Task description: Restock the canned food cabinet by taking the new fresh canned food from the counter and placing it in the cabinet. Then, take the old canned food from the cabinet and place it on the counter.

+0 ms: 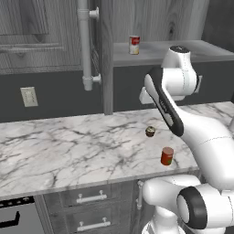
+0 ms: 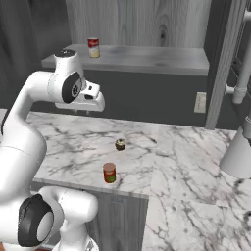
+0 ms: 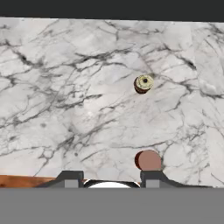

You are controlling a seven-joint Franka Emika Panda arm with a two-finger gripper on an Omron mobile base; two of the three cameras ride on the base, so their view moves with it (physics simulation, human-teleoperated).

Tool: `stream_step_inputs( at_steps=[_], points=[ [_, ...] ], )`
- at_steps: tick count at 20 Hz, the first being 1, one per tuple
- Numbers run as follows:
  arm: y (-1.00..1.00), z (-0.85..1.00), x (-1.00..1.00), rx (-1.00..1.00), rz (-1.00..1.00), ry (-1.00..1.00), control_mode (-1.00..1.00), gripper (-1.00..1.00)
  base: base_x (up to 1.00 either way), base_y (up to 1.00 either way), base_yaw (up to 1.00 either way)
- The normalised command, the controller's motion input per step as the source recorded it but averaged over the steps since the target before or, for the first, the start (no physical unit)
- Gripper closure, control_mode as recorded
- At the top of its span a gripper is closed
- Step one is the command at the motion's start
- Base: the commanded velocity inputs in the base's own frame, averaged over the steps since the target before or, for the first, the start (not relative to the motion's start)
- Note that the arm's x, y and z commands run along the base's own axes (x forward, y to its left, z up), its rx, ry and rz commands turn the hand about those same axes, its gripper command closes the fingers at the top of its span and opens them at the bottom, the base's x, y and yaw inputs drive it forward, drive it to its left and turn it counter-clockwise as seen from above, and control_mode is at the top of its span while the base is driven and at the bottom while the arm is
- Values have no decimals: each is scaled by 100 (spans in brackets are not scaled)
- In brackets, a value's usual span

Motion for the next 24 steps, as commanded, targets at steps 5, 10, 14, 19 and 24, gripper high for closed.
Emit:
stream_step_inputs(
  at_steps=[5,10,14,19,24],
  points=[
    [-45,-24,-28,1,-9,4,-100,-100,0,0,0],
    [-42,-85,-12,0,-16,25,-100,-100,0,0,0],
    [-49,-98,-1,0,-17,29,-100,-100,0,0,0],
    [-32,-75,0,0,-13,19,-100,-100,0,0,0],
    [-12,-54,0,0,-5,8,-100,-100,0,0,0]
  ],
)
